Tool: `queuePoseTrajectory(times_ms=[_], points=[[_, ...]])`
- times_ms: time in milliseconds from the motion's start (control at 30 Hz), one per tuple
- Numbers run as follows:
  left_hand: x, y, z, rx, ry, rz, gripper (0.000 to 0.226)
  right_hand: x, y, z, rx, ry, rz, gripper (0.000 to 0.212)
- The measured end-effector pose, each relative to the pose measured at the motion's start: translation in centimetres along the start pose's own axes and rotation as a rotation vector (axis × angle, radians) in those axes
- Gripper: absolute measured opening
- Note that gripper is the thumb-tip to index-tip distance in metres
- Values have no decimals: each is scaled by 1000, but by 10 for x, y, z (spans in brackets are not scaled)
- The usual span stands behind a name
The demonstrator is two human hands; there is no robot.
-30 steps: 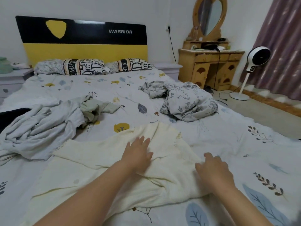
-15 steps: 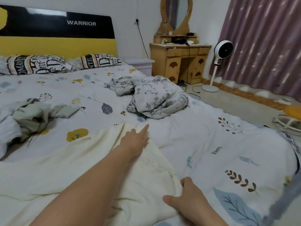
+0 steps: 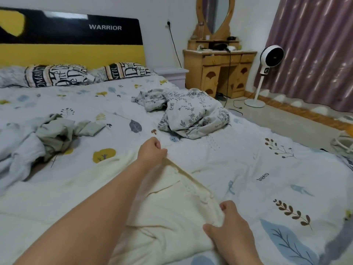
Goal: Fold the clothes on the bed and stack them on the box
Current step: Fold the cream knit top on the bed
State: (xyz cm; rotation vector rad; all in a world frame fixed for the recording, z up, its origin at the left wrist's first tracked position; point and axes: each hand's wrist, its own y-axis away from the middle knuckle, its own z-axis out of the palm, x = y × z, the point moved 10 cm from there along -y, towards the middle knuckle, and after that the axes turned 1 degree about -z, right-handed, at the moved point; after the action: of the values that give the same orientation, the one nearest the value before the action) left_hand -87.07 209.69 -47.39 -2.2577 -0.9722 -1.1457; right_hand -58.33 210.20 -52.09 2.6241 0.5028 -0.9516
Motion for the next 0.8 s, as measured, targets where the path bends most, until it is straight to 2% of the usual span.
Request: queuePoseTrajectory(times_ms=[100,167,300,367,400,500,567,700,800], points=[[-4,7,-34,25,190,-59,29,-32,17,-16,152,20,-100,32],[-5,11,-54,10,285,-86,28,-60,32,-19,188,51,-188,31],[-11,16,-97,-38,322,-83,27,-118,66,-14,186,137,-406,36],[-21,22,-117,-68,308,-94,24,-139,79,5,130,176,-484,46],[-27,27,-127,-78,290,-101,23,-151,88,13,153,187,-552,53],[-47,36,-158,-90,247,-124,22,-179,110,41,211,155,-671,87],[-62,41,-181,-77,239,-136,23,-195,124,60,267,119,-755,90],[-88,49,-222,-17,182,-143,25,-230,155,102,290,172,-853,60],[-106,53,-246,37,91,-147,26,-250,177,131,277,115,-904,22]])
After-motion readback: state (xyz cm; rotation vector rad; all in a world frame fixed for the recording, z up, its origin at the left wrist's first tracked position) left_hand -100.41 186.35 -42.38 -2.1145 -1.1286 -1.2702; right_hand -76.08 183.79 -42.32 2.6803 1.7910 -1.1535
